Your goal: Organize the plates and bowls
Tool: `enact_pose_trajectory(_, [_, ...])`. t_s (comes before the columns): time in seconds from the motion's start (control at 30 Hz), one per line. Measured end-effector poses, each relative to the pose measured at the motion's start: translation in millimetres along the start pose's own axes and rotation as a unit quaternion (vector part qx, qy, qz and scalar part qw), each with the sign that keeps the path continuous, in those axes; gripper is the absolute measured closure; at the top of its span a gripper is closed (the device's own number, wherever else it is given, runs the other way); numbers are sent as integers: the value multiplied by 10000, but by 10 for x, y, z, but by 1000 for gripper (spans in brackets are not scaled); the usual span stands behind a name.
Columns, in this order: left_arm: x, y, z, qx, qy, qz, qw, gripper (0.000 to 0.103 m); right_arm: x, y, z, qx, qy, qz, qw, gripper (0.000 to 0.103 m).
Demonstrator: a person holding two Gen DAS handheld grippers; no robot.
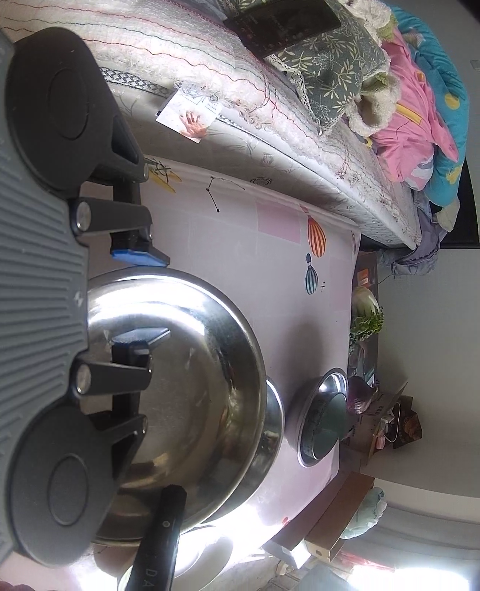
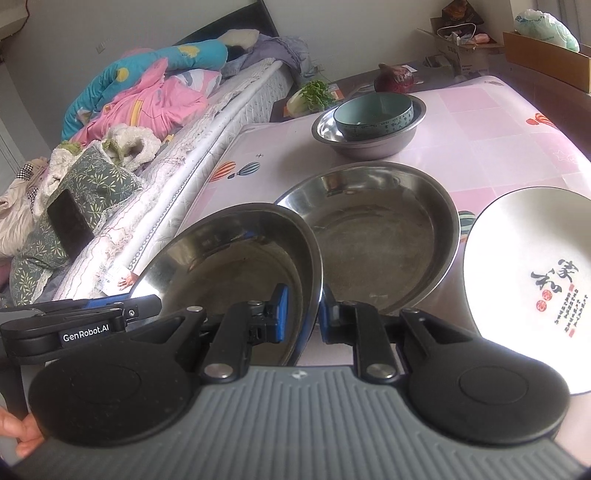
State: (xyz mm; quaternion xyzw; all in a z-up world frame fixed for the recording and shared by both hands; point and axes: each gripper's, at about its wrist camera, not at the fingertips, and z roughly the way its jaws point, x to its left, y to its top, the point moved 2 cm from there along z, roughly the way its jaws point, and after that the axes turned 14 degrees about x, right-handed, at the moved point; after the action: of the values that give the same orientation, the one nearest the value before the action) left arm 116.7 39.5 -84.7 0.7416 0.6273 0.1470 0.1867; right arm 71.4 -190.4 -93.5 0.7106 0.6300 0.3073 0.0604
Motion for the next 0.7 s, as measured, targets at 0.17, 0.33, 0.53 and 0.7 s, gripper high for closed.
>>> enact_pose_trajectory(0.17, [-189, 114, 72, 10, -93, 142, 9999, 68, -200, 53, -35, -35, -108, 156, 9998, 86])
enact_pose_trajectory(0.33, [-381, 206, 186, 69, -212, 270, 9994, 68, -390, 108, -55, -72, -231, 304, 9992, 85])
enact_pose_trajectory(0.53, [-526, 304, 278, -3, -231, 372, 9990, 68, -544, 177, -50, -126, -363, 383, 9985, 86])
enact_pose_trajectory(0.7, [-585, 409, 312, -27, -282, 409, 9988, 67, -651, 240, -29, -144, -486, 493, 9975, 85])
